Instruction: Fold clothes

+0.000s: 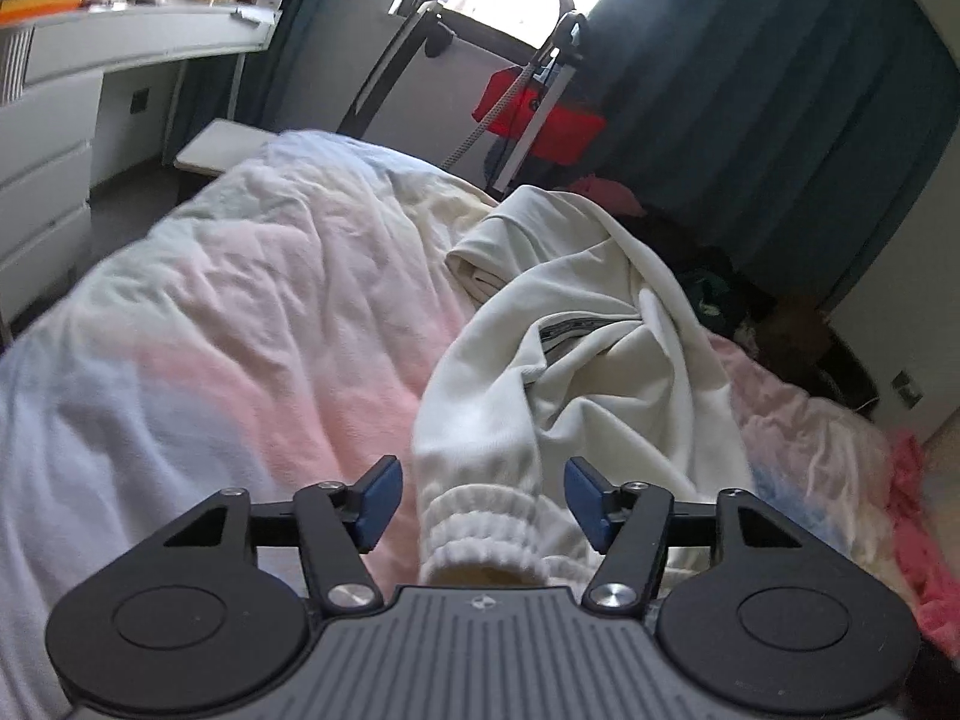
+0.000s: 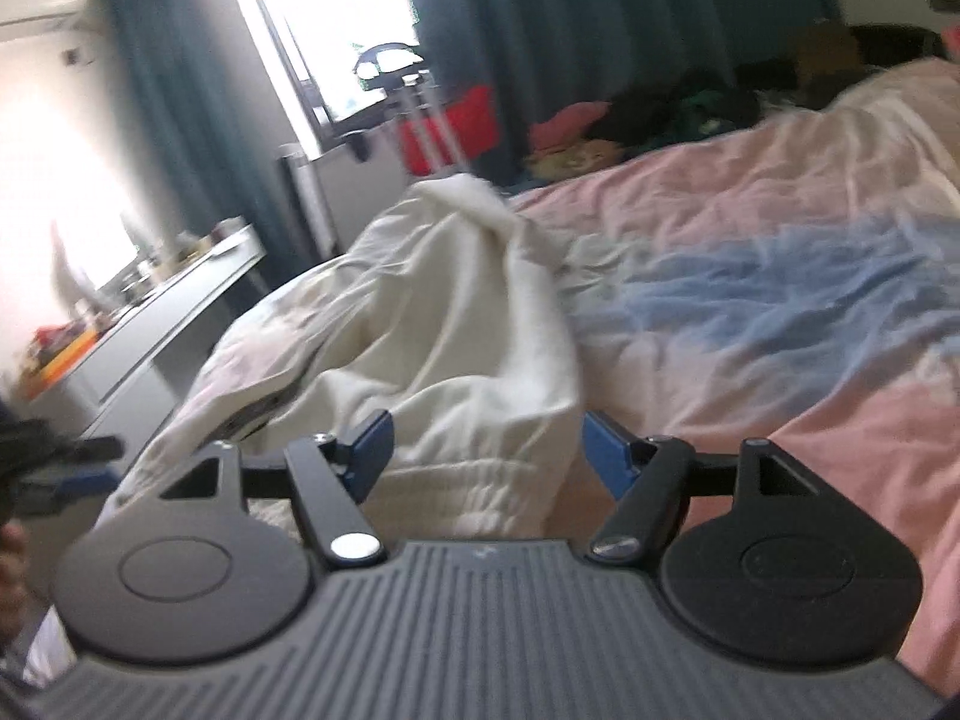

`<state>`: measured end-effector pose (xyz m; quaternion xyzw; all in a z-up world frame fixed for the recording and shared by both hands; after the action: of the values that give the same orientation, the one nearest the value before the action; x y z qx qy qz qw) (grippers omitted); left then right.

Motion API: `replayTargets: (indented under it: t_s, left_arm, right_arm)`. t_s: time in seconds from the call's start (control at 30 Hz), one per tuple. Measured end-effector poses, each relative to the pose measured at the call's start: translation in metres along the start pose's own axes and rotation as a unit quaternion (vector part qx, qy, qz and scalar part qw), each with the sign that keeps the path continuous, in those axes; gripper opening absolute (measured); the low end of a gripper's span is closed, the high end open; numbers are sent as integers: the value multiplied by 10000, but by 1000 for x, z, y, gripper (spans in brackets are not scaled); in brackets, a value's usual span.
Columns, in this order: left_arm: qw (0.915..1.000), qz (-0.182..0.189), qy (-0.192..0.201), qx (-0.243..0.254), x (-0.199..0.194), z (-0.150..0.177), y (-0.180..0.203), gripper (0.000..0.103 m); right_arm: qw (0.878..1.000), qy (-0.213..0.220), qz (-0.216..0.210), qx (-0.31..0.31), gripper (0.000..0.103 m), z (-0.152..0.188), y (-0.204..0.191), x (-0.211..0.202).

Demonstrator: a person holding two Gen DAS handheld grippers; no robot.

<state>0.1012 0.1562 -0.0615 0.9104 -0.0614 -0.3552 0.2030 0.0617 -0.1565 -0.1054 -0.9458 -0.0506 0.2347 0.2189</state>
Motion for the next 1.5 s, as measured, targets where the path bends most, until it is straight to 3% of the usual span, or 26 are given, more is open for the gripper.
replayTargets:
  t_s: [0.03,0.23,0.37,0.5,0.6,0.8,1.0,1.13,1.2,1.3,1.4,1.47,1.5]
  left_arm:
    - [9999,79,-55,-105,2,0,-1,65]
    - [9985,140,-384,-373,11,9,-7,68]
    - [9967,521,-401,-476,6,14,0,68]
    - [9976,620,293,-61,-23,7,14,68]
    - [9955,941,112,92,-25,16,28,67]
    - [9942,793,-239,681,-17,42,50,66]
    - [9939,294,-532,918,1,64,44,66]
    - [9971,38,-510,558,25,61,39,68]
    - [9969,-149,-637,437,43,64,36,66]
    - [9963,-344,-611,498,59,64,38,53]
    - [9965,-440,-281,648,57,60,43,40]
    - [9964,-460,9,708,50,54,45,26]
    - [9966,-437,125,694,46,51,45,25]
  right_arm:
    - [9999,-66,47,82,72,3,3,6]
    - [9955,-820,370,293,47,37,15,39]
    - [9936,-851,271,695,46,44,21,38]
    - [9923,-823,220,900,47,45,23,33]
    - [9922,-819,235,909,47,43,22,33]
    - [9924,-759,250,932,47,40,22,31]
    - [9935,-527,331,958,48,34,25,25]
    - [9936,-518,307,957,48,33,24,27]
    - [9944,-481,297,895,48,32,22,27]
    - [9957,-407,290,785,48,31,19,25]
    - [9967,-299,259,710,48,27,17,22]
    - [9973,-267,252,641,48,26,15,22]
    - [9976,-258,259,585,48,25,13,22]
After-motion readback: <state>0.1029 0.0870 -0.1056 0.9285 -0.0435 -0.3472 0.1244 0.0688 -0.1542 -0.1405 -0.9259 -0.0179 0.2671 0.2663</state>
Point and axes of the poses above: each gripper's, at about its wrist camera, not at the fingertips, and x roughly the way its jaws point, y to its right, z to its underside, the point moved 8 cm from there along x, roughly the way its jaws point, and after that the axes turned 4 degrees about -z, right-handed, at the moved point
